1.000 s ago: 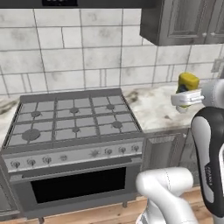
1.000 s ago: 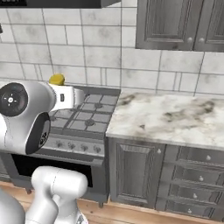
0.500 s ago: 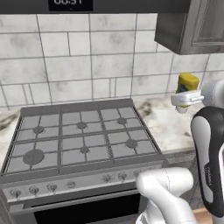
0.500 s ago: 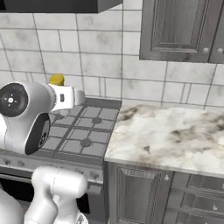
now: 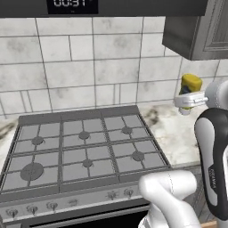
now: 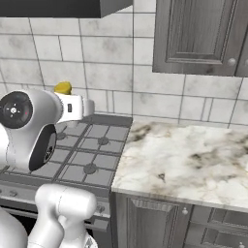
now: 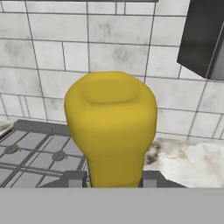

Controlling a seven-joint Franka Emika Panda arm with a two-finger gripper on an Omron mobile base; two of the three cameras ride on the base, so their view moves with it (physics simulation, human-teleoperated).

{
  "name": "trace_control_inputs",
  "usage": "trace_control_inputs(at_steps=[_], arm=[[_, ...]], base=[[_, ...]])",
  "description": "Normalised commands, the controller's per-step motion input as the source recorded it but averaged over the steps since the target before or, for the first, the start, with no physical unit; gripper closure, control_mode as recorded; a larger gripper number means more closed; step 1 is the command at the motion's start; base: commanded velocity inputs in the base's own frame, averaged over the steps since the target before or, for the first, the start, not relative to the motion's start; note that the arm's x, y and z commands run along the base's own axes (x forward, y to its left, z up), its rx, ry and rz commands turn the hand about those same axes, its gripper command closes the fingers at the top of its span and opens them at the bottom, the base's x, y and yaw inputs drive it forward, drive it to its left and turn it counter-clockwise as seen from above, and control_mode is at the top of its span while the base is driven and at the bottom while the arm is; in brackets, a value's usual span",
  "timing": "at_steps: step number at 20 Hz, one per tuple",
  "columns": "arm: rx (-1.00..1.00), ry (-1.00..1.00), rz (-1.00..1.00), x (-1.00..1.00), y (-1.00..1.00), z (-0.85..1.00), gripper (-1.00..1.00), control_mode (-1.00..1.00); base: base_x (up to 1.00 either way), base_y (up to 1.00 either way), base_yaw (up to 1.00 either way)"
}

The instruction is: Take 2 condiments from the cabinet and move them on the counter near the stove.Make sure the condiments are lined up with each other, next to each other.

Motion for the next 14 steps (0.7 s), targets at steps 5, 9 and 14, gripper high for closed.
trace_control_inputs(at_steps=[5,9,14], arm=[[0.0,0.01,0.0,0.06,0.0,0.0,1.0,-1.0],[0.0,0.03,0.05,0.5,-0.01,-0.08,1.0,-1.0],[-0.01,0.02,0.22,0.55,-0.15,-0.42,1.0,-1.0]], base=[[0.08,0.0,0.0],[0.0,0.0,0.0],[0.0,0.0,0.0]])
